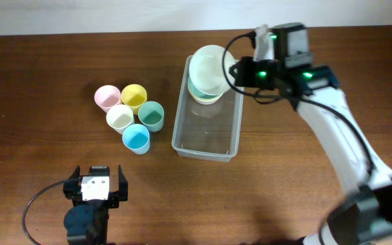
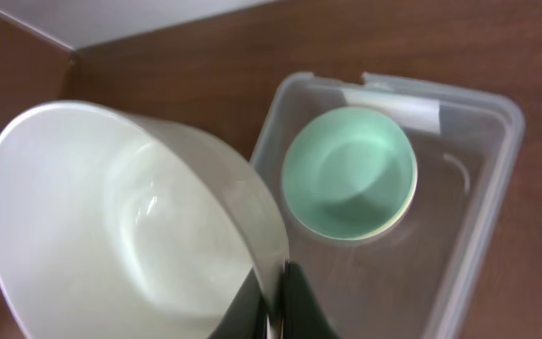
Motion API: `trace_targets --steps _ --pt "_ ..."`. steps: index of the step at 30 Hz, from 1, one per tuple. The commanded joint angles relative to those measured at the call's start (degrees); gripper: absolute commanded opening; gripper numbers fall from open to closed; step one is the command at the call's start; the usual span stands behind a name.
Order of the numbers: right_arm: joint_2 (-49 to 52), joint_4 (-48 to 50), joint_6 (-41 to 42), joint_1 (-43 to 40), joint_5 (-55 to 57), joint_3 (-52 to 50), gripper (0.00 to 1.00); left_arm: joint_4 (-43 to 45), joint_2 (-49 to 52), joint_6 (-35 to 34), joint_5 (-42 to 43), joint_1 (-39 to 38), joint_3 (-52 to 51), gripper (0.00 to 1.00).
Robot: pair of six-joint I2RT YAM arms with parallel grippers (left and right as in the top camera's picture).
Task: Pack container
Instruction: 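Carry the white bowl with the right gripper into the container, release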
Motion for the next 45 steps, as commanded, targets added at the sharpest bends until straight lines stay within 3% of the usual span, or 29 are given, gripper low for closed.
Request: trace_targets --steps 1,7,8,10,11,12,18,21,23,26,30,45 --pt "6.99 4.35 0.92 0.04 3.26 0.35 0.04 0.17 -0.48 -0.52 0.83 -0.31 -0.35 1.0" --pt "16.35 9.16 4.26 -0.79 1.57 0.46 0.04 0.17 -0.48 -0.52 0.83 -0.31 -0.35 1.0" --pt "17.22 9.53 4.2 -0.79 1.4 0.46 0.1 0.2 -0.48 -0.52 0.83 -0.31 -0.35 1.0" --pt "17.49 9.94 0.35 -0.68 -0.79 0.46 0.46 0.17 -0.48 -0.52 0.83 -0.31 -0.35 1.0" --pt "17.31 10.05 -2.38 -0.7 -3.17 0.59 0.57 0.2 -0.48 -0.52 0.83 -0.31 -0.35 1.0" --pt "16.52 9.25 -4.52 -0.85 -6.32 1.22 0.59 0.2 -0.48 -0.52 0.83 -0.31 -0.35 1.0" --pt "10.62 -0.7 -4.81 -1.03 -8.81 5.6 0.6 0.17 -0.48 -0.52 0.83 -0.31 -0.35 1.0" --pt "8.52 -11.37 -4.81 -0.22 -8.63 6.23 0.59 0.2 -0.48 -0.52 0.83 -0.31 -0.35 1.0" --pt "8.63 -21.53 -5.73 0.57 -8.41 6.05 0.5 0.2 -0.48 -0.52 0.83 -0.31 -0.35 1.0" --pt "8.74 -27.91 -7.39 1.77 -4.7 5.2 0.48 0.17 -0.48 -0.52 0.83 -0.31 -0.35 1.0" --pt "8.85 -29.4 -6.75 3.13 6.58 3.08 0.48 0.17 -0.48 -0.52 0.83 -0.31 -0.35 1.0" --pt "8.79 -25.92 -7.02 0.98 13.05 -5.33 0.46 0.2 -0.48 -0.52 0.83 -0.31 -0.35 1.0"
